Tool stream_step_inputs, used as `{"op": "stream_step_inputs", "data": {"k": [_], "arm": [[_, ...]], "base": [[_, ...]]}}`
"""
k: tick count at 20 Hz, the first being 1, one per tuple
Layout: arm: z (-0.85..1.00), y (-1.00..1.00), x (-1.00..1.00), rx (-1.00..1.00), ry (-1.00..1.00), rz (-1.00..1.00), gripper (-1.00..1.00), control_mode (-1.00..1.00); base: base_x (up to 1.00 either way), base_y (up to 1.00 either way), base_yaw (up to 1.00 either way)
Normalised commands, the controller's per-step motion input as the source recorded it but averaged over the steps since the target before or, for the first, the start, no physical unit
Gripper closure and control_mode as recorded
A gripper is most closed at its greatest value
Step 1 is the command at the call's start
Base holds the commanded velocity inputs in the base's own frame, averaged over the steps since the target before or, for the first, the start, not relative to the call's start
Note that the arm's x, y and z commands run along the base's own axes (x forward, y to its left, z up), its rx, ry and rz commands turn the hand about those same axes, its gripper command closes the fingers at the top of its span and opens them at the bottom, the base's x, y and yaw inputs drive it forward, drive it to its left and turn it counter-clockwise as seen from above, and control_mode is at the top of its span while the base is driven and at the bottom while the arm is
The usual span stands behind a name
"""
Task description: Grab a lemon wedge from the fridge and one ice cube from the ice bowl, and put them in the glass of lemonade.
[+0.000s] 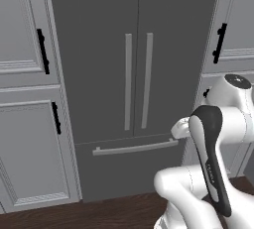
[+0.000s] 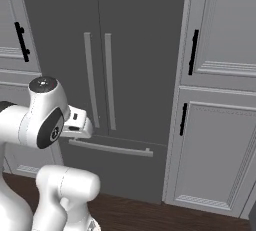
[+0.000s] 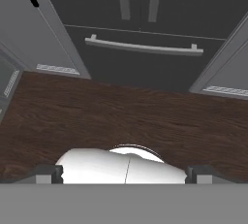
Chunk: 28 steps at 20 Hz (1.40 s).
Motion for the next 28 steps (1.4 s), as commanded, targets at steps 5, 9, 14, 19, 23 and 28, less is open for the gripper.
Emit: {"op": "stream_step_inputs", "data": {"k": [5, 9, 14, 19, 23, 28], "arm": [[0.0, 0.0, 0.0, 0.0, 0.0, 0.0, -1.0, 1.0], [0.0, 0.0, 0.0, 0.0, 0.0, 0.0, -1.0, -1.0], [0.05, 0.01, 0.0, 0.03, -0.03, 0.0, -1.0, -1.0], [0.88, 0.02, -0.11, 0.11, -0.41, 0.0, -1.0, -1.0], [1.0, 0.0, 0.04, 0.0, -0.35, 0.0, -1.0, -1.0], [1.0, 0.07, 0.66, -0.01, -0.1, -0.06, -1.0, -1.0]], "base": [[0.0, 0.0, 0.0], [0.0, 0.0, 0.0], [0.0, 0.0, 0.0], [0.0, 0.0, 0.0], [0.0, 0.0, 0.0], [0.0, 0.0, 0.0]]}}
